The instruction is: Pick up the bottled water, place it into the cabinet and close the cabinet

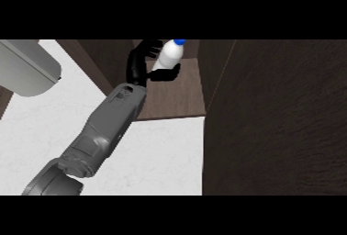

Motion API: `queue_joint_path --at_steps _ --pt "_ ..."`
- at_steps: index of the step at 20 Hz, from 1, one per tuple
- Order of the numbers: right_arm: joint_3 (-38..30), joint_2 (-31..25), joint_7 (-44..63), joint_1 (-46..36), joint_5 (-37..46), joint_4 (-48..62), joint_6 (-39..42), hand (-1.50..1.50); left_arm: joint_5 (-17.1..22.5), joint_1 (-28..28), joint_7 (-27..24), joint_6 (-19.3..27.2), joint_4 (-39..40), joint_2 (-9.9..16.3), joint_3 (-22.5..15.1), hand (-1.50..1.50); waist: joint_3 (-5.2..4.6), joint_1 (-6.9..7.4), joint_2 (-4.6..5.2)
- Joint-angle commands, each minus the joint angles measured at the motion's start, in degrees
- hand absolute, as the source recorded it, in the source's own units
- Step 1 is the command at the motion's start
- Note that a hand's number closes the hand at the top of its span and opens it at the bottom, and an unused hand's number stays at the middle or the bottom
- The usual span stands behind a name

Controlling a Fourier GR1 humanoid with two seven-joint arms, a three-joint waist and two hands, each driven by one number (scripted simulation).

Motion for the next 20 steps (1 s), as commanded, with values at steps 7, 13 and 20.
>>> queue_joint_path --at_steps 7,13,20 --pt "-0.6 -0.3 -0.1 -1.3 -1.0 1.0 0.6 -1.50 -0.7 -1.7 -1.0 0.8 5.9 3.8 1.5 -1.50 -0.08 -0.37 0.46" --pt "-0.1 -1.1 -1.4 -0.2 -0.3 0.7 1.7 -1.50 -0.1 -1.2 -3.3 0.1 6.2 4.1 2.6 -1.50 -0.10 -1.07 0.69" --pt "0.6 -1.3 -2.9 2.9 1.0 -0.3 1.5 -1.50 3.6 0.2 -10.2 -10.0 1.3 5.6 6.8 -1.50 -0.09 0.29 -0.05"
